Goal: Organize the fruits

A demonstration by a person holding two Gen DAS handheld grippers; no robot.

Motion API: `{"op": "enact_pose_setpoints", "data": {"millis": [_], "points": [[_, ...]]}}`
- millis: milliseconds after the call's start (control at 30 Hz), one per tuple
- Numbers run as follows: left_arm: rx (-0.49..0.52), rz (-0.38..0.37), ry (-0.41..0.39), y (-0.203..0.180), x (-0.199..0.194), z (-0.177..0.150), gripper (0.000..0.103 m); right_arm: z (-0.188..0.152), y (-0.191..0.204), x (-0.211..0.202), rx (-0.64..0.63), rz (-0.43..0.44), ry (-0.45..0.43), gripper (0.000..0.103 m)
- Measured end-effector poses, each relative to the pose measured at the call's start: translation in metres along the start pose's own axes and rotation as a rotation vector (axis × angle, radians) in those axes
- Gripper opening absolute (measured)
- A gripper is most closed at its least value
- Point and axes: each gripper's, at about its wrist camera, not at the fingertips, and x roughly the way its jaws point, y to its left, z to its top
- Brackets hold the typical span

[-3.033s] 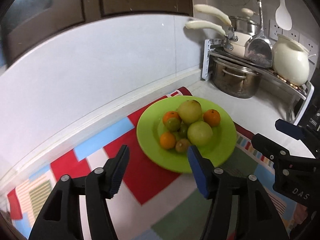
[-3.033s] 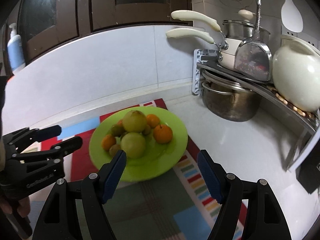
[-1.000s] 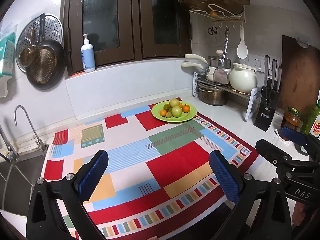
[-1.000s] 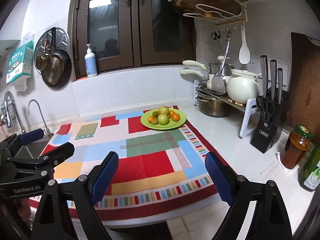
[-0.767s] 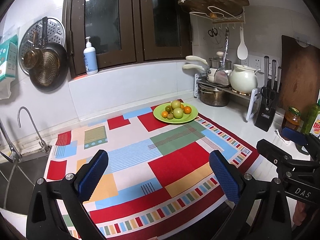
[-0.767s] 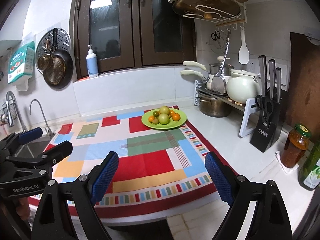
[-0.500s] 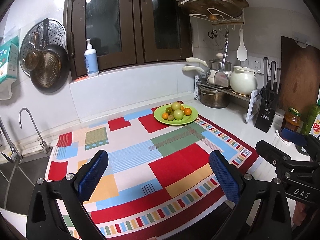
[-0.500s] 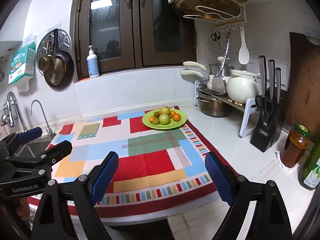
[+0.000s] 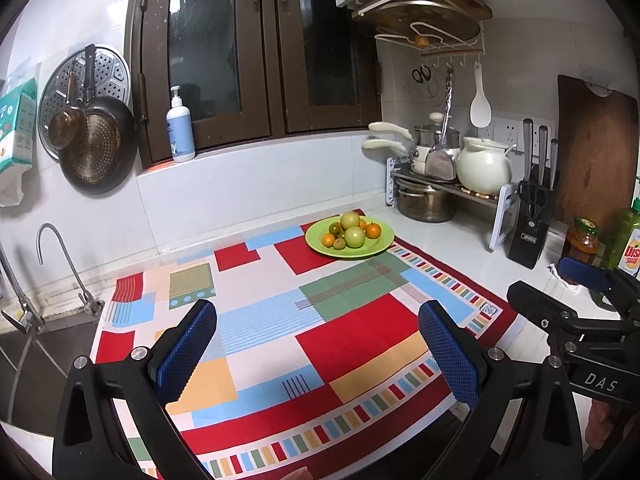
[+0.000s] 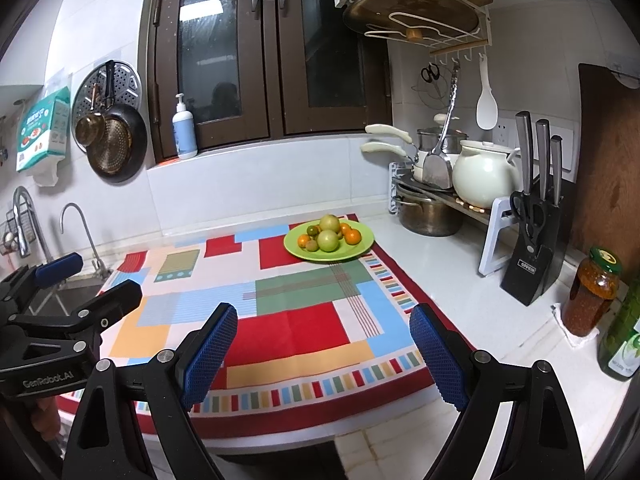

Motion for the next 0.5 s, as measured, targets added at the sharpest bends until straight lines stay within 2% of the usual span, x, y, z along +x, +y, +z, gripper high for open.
{"op": "enact_pose_setpoints", "data": {"millis": [500], "points": [[-0.007,0.012,-0.006,0.0026,0.0058,0.0012,0.103,0.0006,0.001,0.0084,-0.003,0.009,0.011,0.089]]}}
